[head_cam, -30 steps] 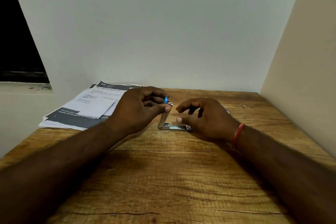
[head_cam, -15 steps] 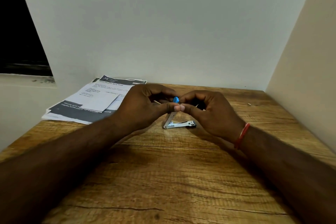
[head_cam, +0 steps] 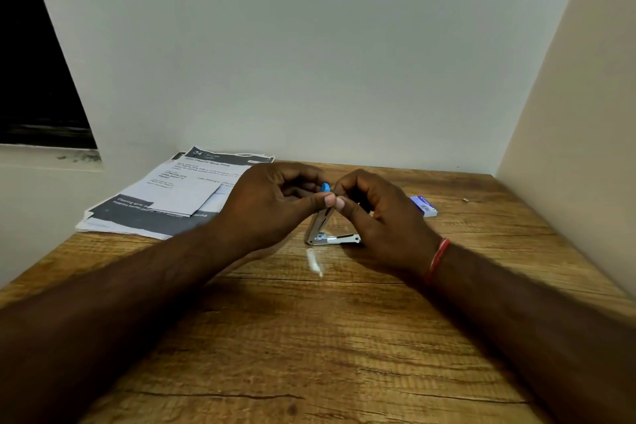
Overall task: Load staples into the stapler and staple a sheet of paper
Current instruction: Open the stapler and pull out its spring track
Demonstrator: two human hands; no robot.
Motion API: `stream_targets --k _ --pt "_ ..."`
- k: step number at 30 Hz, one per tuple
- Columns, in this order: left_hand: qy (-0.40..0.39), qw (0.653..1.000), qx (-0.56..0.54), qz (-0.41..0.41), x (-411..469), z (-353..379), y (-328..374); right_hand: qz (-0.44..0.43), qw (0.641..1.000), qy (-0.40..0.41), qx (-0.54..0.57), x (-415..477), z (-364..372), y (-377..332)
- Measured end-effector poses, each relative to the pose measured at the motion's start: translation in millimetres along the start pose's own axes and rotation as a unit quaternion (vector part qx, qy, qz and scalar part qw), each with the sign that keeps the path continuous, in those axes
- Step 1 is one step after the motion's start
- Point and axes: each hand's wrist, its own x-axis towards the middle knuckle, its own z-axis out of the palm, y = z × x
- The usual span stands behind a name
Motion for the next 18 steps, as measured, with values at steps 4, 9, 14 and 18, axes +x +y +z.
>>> stream_targets --k 4,9,14,18 --pt "0.010 1.000 -0.003 -0.012 4.9 -10.4 -4.8 0.033 0.999 0.004 0.004 0.2 -6.0 15.1" --pt "-0.031 0.995 0.097 -0.007 10.6 -31.0 -14.0 0.064 0.998 -0.014 0.000 3.3 -20.0 31.5" --pt "-0.124 0.985 0.122 -0.019 11.5 -39.8 -20.6 0.085 0.996 -0.027 0.023 3.1 -27.8 38.5" --pt "-0.171 0.972 0.163 0.003 5.8 -31.6 -24.0 0.086 0.995 -0.040 0.034 2.5 -26.8 35.8"
